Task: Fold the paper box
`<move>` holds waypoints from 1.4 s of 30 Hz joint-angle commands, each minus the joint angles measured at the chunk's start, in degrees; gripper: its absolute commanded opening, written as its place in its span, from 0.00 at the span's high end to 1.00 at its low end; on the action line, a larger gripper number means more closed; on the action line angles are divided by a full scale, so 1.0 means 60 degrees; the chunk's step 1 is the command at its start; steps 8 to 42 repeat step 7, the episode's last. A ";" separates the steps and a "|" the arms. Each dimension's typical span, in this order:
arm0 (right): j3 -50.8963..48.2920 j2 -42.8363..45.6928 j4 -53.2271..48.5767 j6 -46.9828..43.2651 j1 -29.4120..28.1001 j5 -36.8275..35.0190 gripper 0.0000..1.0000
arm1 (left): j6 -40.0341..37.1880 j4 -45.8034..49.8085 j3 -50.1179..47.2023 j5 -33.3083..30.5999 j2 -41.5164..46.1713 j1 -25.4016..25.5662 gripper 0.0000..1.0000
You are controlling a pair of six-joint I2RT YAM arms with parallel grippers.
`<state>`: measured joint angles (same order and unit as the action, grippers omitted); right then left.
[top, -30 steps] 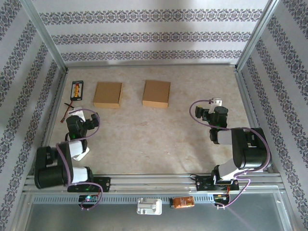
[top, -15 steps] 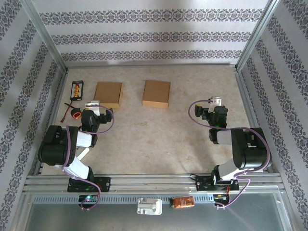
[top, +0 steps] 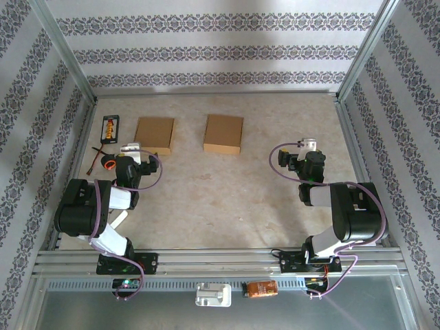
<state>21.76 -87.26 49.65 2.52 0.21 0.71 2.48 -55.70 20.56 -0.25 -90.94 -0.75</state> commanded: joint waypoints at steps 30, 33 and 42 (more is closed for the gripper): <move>0.0081 0.0075 0.0305 -0.0130 -0.0049 -0.0015 0.02 | -0.0208 0.0099 0.0194 0.0148 -0.0058 -0.0018 0.00; 0.0081 0.0075 0.0305 -0.0130 -0.0049 -0.0015 0.02 | -0.0208 0.0099 0.0194 0.0148 -0.0058 -0.0018 0.00; 0.0081 0.0075 0.0305 -0.0130 -0.0049 -0.0015 0.02 | -0.0208 0.0099 0.0194 0.0148 -0.0058 -0.0018 0.00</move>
